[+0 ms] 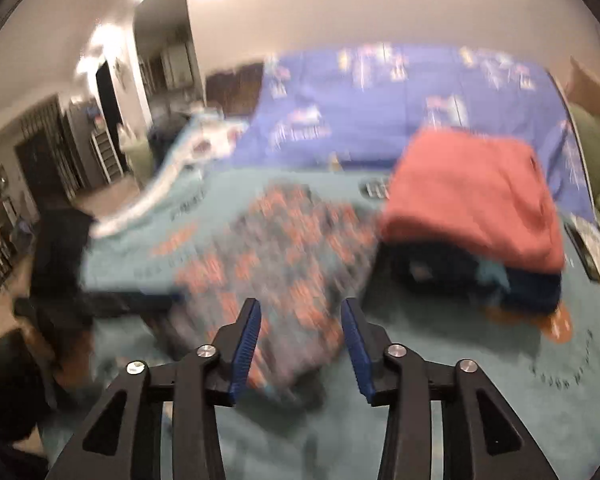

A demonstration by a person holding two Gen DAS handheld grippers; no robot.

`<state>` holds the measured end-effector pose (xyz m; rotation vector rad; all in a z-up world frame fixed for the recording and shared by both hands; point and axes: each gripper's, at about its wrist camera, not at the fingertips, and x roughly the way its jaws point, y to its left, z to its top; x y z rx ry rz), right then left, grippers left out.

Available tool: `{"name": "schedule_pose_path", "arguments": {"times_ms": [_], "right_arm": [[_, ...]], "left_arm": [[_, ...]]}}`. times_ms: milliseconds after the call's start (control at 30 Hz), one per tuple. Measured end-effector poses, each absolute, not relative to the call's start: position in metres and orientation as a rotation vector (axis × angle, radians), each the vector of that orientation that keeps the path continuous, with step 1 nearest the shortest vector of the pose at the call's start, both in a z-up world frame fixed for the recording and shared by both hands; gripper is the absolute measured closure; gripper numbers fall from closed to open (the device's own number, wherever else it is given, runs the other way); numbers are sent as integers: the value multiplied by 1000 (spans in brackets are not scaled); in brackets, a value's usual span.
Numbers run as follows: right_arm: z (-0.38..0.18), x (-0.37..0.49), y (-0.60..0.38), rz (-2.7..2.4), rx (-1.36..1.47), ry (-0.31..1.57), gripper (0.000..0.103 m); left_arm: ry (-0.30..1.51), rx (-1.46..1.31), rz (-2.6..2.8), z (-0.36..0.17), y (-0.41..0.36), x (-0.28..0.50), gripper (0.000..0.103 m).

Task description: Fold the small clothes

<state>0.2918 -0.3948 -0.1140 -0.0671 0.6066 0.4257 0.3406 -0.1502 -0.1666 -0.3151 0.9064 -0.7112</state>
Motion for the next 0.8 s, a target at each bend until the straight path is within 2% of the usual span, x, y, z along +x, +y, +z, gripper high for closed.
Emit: {"name": "schedule_pose_path", "arguments": {"times_ms": [200, 300, 367, 433, 567, 633, 800], "right_arm": [[-179, 306, -365, 430, -214, 772, 60], [-171, 300, -399, 423, -36, 792, 60], [-155, 291, -408, 363, -50, 751, 58], [-131, 288, -414, 360, -28, 669, 54], [-115, 313, -395, 403, -52, 627, 53], [-125, 337, -380, 449, -71, 649, 53], [-179, 382, -399, 450, -41, 791, 57]], "left_arm": [[939, -316, -737, -167, -142, 337, 42], [935, -273, -754, -155, -138, 327, 42], [889, -276, -773, -139, -135, 326, 42], [848, -299, -776, -127, -137, 337, 38], [886, -366, -762, -137, -152, 371, 35], [954, -397, -746, -160, -158, 385, 35], [887, -355, -808, -168, -156, 379, 35]]}}
